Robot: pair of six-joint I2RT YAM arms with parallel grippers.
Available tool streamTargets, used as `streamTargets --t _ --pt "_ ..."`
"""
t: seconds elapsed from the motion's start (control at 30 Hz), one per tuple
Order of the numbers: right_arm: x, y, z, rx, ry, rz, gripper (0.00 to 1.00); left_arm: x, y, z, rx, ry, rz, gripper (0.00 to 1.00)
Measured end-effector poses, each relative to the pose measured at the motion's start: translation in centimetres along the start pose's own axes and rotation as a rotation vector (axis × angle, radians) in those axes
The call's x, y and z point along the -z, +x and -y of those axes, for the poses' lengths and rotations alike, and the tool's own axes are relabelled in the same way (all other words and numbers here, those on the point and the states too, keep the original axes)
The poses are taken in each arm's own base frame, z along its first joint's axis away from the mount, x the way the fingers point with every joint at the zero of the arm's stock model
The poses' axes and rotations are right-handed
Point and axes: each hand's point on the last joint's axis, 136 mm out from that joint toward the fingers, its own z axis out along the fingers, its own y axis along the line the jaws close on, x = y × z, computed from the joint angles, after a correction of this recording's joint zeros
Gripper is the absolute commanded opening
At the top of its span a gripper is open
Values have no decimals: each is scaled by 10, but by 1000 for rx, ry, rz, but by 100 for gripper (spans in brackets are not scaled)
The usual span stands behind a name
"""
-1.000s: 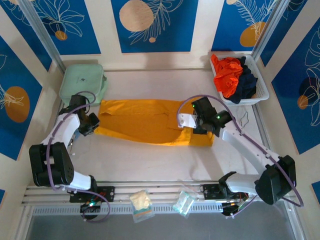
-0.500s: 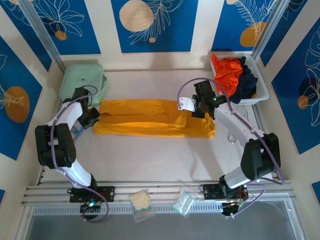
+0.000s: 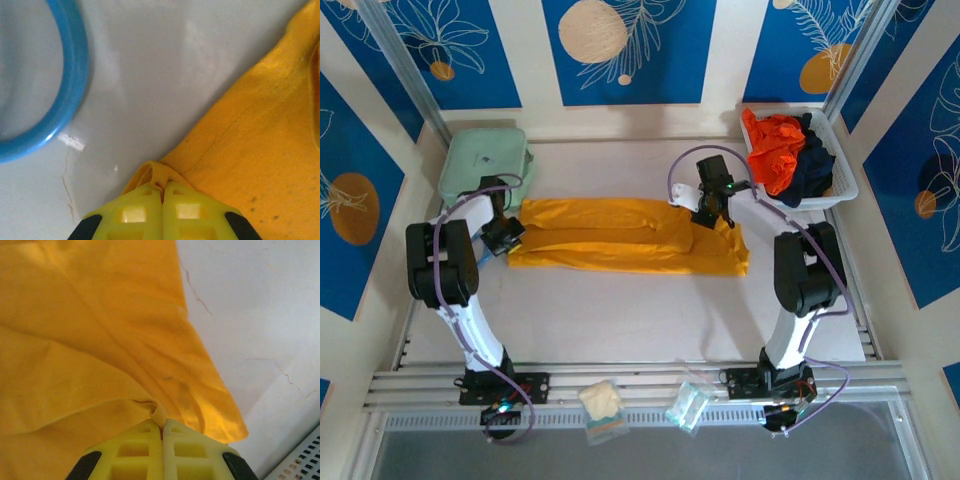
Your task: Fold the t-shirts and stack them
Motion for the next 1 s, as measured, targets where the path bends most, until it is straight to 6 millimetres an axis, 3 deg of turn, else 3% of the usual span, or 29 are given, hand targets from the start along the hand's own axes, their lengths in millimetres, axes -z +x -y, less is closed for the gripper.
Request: streamTargets --t 0.27,0.43,0.5,0.67,0.8,1.0 --pt "-42 5 18 -219 24 -44 0 0 -7 0 24 -8 24 37" --pt "-52 7 30 -394 41 -47 24 6 -10 6 26 16 35 50" --pt "-49 4 39 -469 56 -33 33 13 -10 10 27 37 43 57" --pt "-44 -3 48 -645 63 0 38 45 -8 23 -3 105 85 71" --pt "-34 1 35 -821 6 -23 38 76 -5 30 -27 159 129 79" --pt "8 -7 2 -1158 -168 -32 40 110 4 29 -60 193 167 80"
